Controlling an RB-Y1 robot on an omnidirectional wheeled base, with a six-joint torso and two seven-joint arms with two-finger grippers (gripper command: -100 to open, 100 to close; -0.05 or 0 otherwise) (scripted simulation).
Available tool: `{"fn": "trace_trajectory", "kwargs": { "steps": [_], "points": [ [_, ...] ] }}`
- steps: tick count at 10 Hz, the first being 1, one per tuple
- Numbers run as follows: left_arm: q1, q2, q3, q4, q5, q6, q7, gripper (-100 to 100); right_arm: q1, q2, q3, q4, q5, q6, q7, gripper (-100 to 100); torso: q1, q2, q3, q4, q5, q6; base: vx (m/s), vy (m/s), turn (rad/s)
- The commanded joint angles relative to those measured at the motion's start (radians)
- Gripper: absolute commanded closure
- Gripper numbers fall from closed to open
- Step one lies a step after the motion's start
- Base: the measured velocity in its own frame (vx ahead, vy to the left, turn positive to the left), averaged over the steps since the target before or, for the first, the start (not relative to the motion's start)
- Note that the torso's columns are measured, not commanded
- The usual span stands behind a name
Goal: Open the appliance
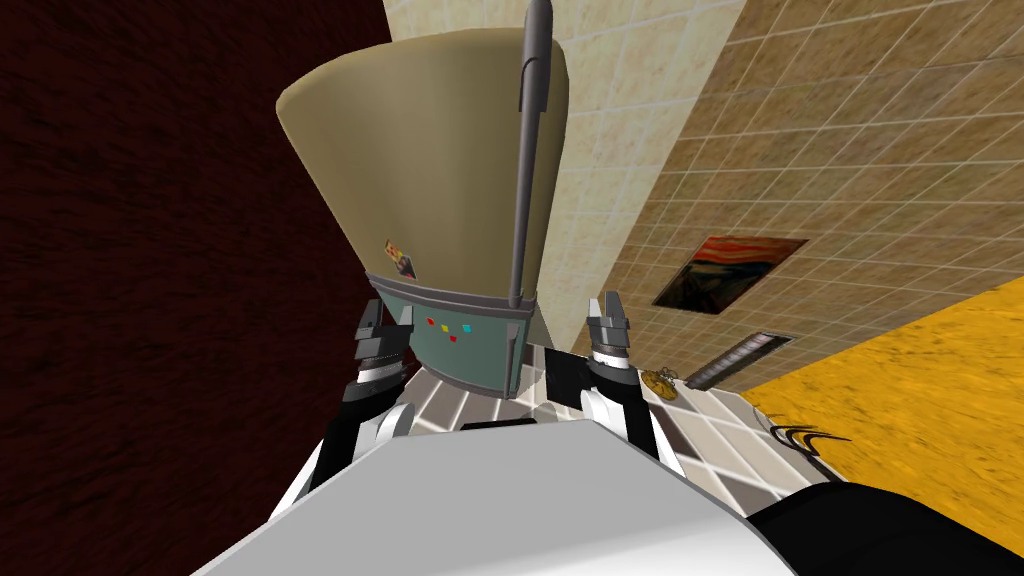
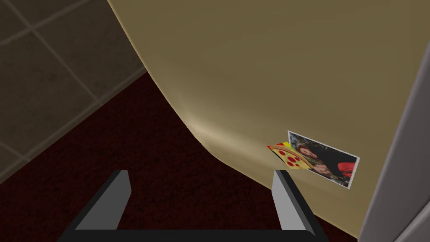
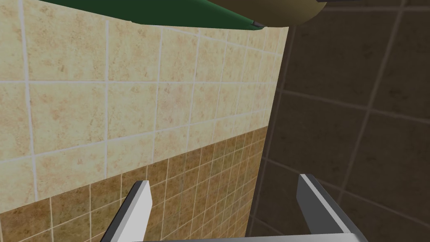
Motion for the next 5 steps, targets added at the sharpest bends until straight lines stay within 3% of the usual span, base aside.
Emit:
{"fn": "trace_trajectory", "kwargs": {
  "steps": [1, 4, 5],
  "points": [
    [0.000, 0.000, 0.000, 0.000, 0.000, 0.000, 0.000, 0, 0.000, 0.000, 0.000, 0.000, 0.000, 0.000, 0.000, 0, 0.000, 0.074, -0.147, 0.074, 0.000, 0.000, 0.000, 0.000, 0.000],
    [0.000, 0.000, 0.000, 0.000, 0.000, 0.000, 0.000, 0, 0.000, 0.000, 0.000, 0.000, 0.000, 0.000, 0.000, 0, 0.000, 0.296, -0.590, 0.295, 0.000, 0.000, 0.000, 0.000, 0.000],
    [0.010, 0.041, 0.004, -0.008, -0.005, 0.017, -0.002, -100, 0.000, 0.000, 0.000, 0.000, 0.000, 0.000, 0.000, 0, 0.000, 0.369, -0.738, 0.369, 0.000, 0.000, 0.007, -0.038, -0.001]
  ]
}}
